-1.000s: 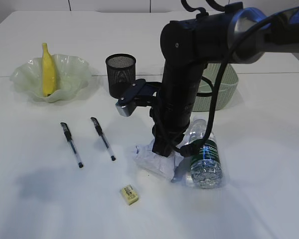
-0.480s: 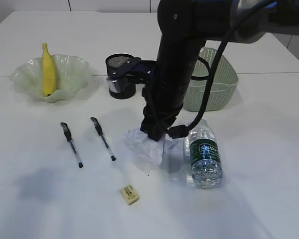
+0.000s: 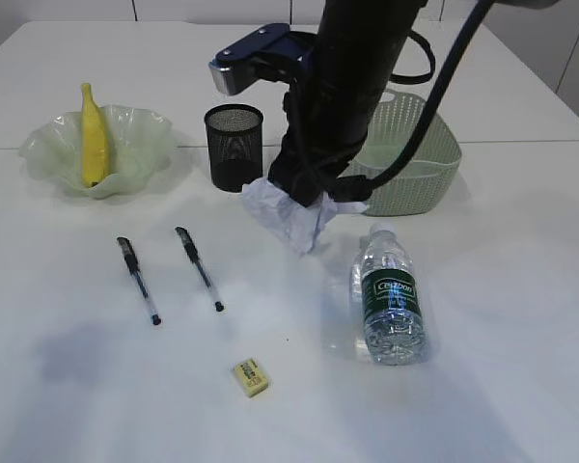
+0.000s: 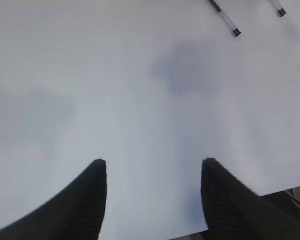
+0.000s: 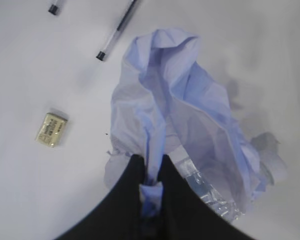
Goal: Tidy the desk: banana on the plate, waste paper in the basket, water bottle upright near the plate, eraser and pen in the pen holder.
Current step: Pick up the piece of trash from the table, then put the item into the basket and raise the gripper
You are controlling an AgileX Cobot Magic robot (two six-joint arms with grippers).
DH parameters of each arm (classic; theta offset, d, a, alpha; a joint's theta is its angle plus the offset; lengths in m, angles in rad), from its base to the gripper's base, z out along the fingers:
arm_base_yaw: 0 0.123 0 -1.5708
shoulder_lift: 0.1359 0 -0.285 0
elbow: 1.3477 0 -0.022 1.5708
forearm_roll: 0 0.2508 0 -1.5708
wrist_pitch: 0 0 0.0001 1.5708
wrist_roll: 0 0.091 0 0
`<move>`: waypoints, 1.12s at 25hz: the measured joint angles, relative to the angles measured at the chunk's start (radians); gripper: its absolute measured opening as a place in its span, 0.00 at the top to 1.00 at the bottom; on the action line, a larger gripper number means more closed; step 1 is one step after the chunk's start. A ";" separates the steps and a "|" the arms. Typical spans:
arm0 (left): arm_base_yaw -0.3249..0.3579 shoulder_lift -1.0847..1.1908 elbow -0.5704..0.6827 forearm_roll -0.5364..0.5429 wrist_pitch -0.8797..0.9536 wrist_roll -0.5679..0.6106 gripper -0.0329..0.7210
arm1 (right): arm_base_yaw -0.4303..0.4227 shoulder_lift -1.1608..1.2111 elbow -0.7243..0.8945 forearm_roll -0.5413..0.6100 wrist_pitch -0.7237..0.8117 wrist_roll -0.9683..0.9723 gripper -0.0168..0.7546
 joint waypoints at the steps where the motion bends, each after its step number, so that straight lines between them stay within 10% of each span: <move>1: 0.000 0.000 0.000 0.000 0.000 0.000 0.39 | -0.008 0.000 -0.002 -0.010 0.000 0.011 0.95; 18: 0.000 0.000 0.000 -0.057 -0.027 0.000 0.39 | -0.290 -0.002 -0.057 -0.003 -0.172 0.157 0.95; 28: 0.000 0.000 0.000 -0.065 -0.116 0.000 0.39 | -0.319 0.060 -0.071 -0.018 -0.355 0.203 0.95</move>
